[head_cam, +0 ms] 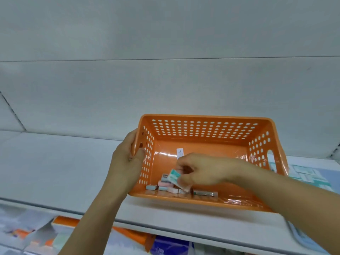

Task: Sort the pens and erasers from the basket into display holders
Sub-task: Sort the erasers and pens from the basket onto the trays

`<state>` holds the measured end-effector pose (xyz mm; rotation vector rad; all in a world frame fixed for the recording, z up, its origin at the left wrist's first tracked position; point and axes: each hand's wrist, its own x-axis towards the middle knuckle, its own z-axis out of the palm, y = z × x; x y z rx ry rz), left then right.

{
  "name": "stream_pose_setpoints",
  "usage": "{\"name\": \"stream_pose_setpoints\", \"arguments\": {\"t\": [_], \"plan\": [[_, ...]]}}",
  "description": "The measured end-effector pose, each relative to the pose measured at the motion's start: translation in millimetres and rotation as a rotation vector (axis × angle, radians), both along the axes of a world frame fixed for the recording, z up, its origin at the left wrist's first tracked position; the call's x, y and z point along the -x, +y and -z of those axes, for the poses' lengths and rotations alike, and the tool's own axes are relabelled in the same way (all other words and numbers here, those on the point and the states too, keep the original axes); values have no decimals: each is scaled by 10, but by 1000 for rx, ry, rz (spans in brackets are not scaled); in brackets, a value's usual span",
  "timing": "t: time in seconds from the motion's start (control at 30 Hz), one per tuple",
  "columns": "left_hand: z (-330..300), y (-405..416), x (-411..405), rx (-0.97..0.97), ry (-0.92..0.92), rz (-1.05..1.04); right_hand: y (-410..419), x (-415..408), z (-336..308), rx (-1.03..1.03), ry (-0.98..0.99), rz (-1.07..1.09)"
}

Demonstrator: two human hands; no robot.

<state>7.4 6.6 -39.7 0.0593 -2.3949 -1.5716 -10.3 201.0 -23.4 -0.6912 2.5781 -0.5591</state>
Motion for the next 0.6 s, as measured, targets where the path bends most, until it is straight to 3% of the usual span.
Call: {"name": "stream_pose_setpoints", "arguments": {"t": [0.2,0.43,0.6], "plan": [[-7,9,30,28,18,-29,-250,47,79,4,-160,-71],[-22,42,78,27,11,-42,-436,22,99,-131,-70,3],[-37,45,108,18,-3,-55,-443,32,119,-61,-63,72]]}}
